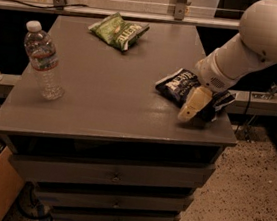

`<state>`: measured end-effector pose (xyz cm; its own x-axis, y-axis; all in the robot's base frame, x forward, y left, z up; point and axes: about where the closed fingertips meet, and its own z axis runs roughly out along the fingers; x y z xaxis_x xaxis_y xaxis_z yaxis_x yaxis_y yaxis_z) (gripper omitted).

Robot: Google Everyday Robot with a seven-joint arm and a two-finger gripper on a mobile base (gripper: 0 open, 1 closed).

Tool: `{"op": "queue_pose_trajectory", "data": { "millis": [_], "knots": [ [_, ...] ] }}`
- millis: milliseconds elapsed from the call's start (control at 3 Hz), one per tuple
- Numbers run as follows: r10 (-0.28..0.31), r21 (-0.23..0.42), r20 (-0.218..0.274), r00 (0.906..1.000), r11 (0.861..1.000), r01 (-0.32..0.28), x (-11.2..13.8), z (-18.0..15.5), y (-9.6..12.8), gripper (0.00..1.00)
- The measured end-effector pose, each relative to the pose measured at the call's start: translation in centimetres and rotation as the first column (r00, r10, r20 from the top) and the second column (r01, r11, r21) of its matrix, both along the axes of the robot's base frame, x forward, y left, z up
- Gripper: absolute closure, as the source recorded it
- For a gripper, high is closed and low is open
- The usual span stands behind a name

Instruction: Pick blue chip bag

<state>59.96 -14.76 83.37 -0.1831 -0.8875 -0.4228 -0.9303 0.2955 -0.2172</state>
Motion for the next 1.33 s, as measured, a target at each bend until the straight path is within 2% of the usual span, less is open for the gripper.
{"op": "queue_pose_trajectory", "data": {
  "millis": [333,667,1000,1333],
  "knots": [
    [-0.024,0.023,-0.022,0.9995,0.999,0.025,1.7,-1.0,0.0,0.18],
    [-0.033,0.047,-0.037,0.9988,0.998,0.035,2.2,0.1,0.4,0.41],
    [-0.025,0.075,-0.068,0.9974,0.997,0.030,1.6,1.2,1.1,0.64],
    [0.005,0.109,-0.119,0.9929,0.994,0.009,-0.3,1.6,2.4,0.87]
  ]
}}
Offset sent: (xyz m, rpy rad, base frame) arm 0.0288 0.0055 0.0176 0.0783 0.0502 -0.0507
